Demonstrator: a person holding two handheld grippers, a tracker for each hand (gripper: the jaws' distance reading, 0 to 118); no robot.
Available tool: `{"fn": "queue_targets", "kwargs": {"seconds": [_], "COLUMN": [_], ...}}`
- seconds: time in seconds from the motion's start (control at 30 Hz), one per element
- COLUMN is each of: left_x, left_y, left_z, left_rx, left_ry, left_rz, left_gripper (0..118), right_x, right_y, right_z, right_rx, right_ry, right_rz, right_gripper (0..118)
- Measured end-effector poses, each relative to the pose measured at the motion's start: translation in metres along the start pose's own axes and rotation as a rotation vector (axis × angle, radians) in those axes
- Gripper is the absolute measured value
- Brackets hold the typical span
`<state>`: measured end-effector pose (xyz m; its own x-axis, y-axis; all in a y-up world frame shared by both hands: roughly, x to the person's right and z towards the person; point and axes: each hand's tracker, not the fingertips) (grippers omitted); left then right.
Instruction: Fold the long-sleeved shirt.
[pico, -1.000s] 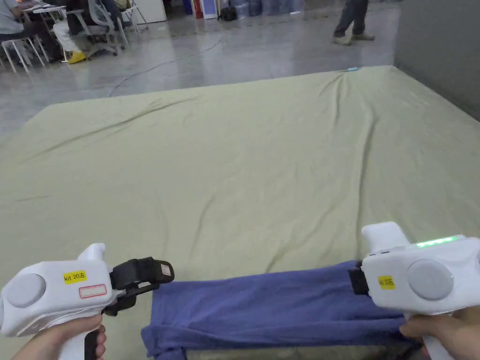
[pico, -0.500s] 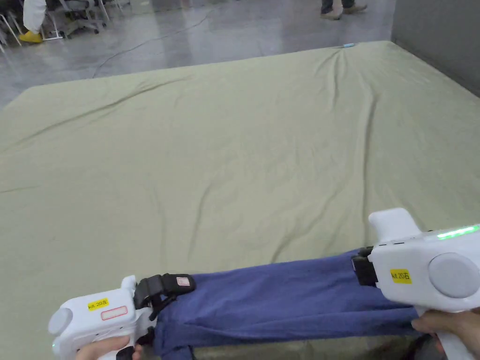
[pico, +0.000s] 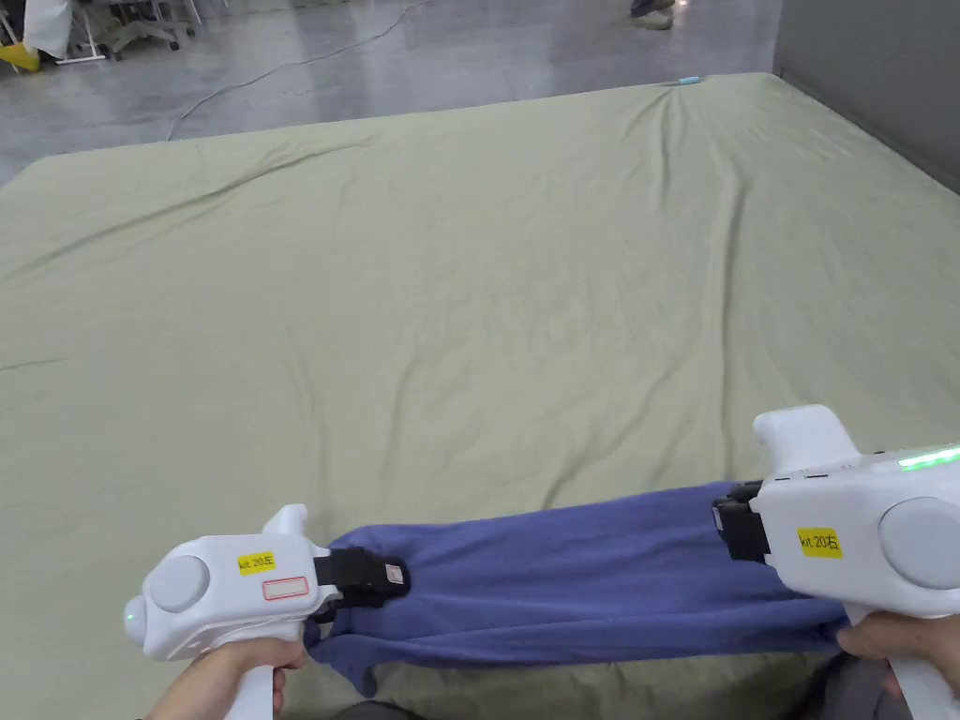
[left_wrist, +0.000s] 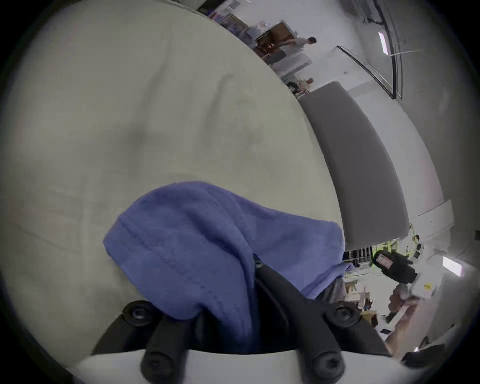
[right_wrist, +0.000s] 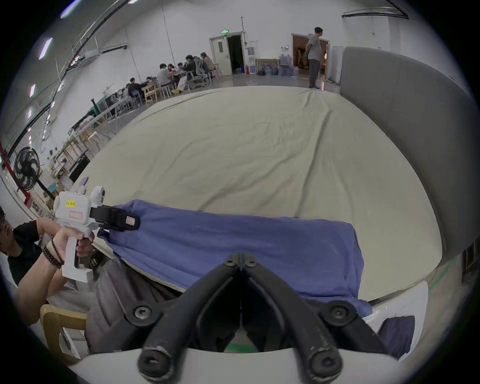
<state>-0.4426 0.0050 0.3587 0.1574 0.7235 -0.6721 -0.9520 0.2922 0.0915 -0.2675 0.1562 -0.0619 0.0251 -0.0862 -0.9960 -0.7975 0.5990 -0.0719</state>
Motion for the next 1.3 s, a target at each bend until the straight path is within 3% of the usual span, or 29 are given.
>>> {"fn": "queue_targets", "kwargs": {"seconds": [0.17, 0.27, 0.37, 0.43, 0.5, 0.67, 0.7, 0.77, 0.87, 1.0, 1.07, 1.1, 1.13, 1.17, 1.2, 1.27, 1.3], "left_x": [-0.026, -0.040, -0.059, -0.051, -0.036, 0.058, 0.084, 0.131, 0.182, 0.208, 0.202, 0.197, 0.192, 0.186, 0.185, 0.178, 0.178], "left_y": [0.019, 0.023, 0.025, 0.023, 0.019, 0.011, 0.005, 0.000, -0.003, -0.010, -0.009, -0.005, -0.007, -0.007, -0.008, -0.005, -0.003], "left_z": [0.062, 0.121, 0.167, 0.185, 0.187, 0.132, 0.111, 0.070, 0.007, -0.075, -0.115, -0.124, -0.133, -0.140, -0.141, -0.135, -0.127], "left_rx": [0.086, 0.175, 0.245, 0.286, 0.262, 0.153, 0.073, 0.003, -0.088, -0.217, -0.259, -0.210, -0.221, -0.225, -0.219, -0.223, -0.211], "left_ry": [0.103, 0.273, 0.293, 0.331, 0.268, -0.010, -0.111, -0.180, -0.228, -0.207, -0.160, -0.067, -0.063, -0.038, -0.036, -0.076, -0.108], "left_rz": [0.044, 0.040, 0.139, 0.129, 0.119, 0.063, 0.119, 0.039, -0.062, -0.047, -0.043, -0.142, -0.117, -0.072, -0.036, 0.001, 0.001], "left_gripper": [0, 0, 0, 0, 0, 0, 0, 0, 0, 0, 0, 0, 0, 9, 31, 103, 115], "right_x": [-0.002, -0.003, -0.003, -0.002, -0.001, 0.004, 0.005, 0.010, 0.019, 0.035, 0.044, 0.048, 0.052, 0.055, 0.058, 0.065, 0.066], "right_y": [0.002, 0.004, 0.004, 0.003, 0.002, -0.003, -0.004, -0.006, -0.011, -0.018, -0.022, -0.023, -0.025, -0.026, -0.027, -0.029, -0.029], "right_z": [0.003, 0.003, 0.001, -0.001, -0.002, -0.001, 0.000, 0.003, 0.009, 0.017, 0.020, 0.021, 0.023, 0.022, 0.022, 0.021, 0.019], "right_rx": [0.011, 0.019, 0.023, 0.022, 0.021, 0.028, 0.029, 0.032, 0.039, 0.051, 0.058, 0.059, 0.062, 0.062, 0.061, 0.059, 0.058], "right_ry": [0.006, 0.017, 0.031, 0.040, 0.047, 0.060, 0.062, 0.062, 0.034, 0.021, 0.020, 0.018, 0.014, 0.009, 0.004, -0.002, -0.002], "right_rz": [0.005, 0.008, 0.008, 0.003, 0.004, -0.006, -0.007, -0.008, -0.030, -0.063, -0.093, -0.098, -0.104, -0.112, -0.120, -0.136, -0.142], "right_gripper": [0, 0, 0, 0, 0, 0, 0, 0, 0, 0, 0, 0, 0, 0, 0, 0, 0]}}
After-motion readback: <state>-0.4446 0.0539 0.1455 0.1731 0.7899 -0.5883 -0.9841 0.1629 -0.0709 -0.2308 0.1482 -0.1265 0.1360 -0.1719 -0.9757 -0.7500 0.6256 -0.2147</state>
